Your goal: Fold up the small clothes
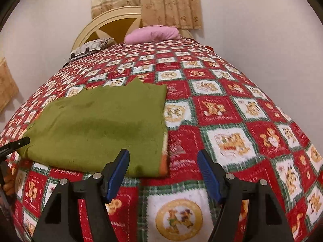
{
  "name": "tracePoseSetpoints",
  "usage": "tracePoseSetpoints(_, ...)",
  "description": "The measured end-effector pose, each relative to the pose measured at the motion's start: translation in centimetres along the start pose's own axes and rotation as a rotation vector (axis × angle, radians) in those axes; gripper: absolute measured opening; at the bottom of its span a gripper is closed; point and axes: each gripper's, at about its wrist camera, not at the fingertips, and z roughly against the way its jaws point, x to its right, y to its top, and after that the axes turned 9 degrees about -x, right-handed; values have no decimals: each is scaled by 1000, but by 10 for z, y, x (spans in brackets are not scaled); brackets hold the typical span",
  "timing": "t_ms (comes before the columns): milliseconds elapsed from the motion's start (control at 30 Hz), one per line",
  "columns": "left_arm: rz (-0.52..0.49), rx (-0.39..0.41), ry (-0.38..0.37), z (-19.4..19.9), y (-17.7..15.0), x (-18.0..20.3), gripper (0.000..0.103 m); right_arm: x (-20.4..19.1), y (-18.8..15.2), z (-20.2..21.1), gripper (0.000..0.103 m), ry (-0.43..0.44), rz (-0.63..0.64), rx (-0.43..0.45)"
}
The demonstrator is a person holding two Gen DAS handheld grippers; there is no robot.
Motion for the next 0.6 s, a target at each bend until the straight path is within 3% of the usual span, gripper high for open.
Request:
tracePoseSetpoints(133,77,7,-70,0,2,-10,73,-19,14,-22,66,-36,90,-25)
tracePoseSetpoints(200,79,22,-58,0,-1,-9,68,-29,13,-39,32,-19,135,-79)
tracePoseSetpoints(267,49,16,-2,-2,-3,-6,37,-40,9,-51,16,-89,195,-105)
tracePoseSetpoints(333,48,-6,15,-3,-4,-7,19,-44,9,-50,6,-91,210,-106)
tracePoseSetpoints(500,26,18,-43,19,-11,-10,11,-27,9,-29,2,-48,156,-74)
tracePoseSetpoints(600,12,32,-35,26,-17,-13,11,-17,4,-19,2,-55,143,-64)
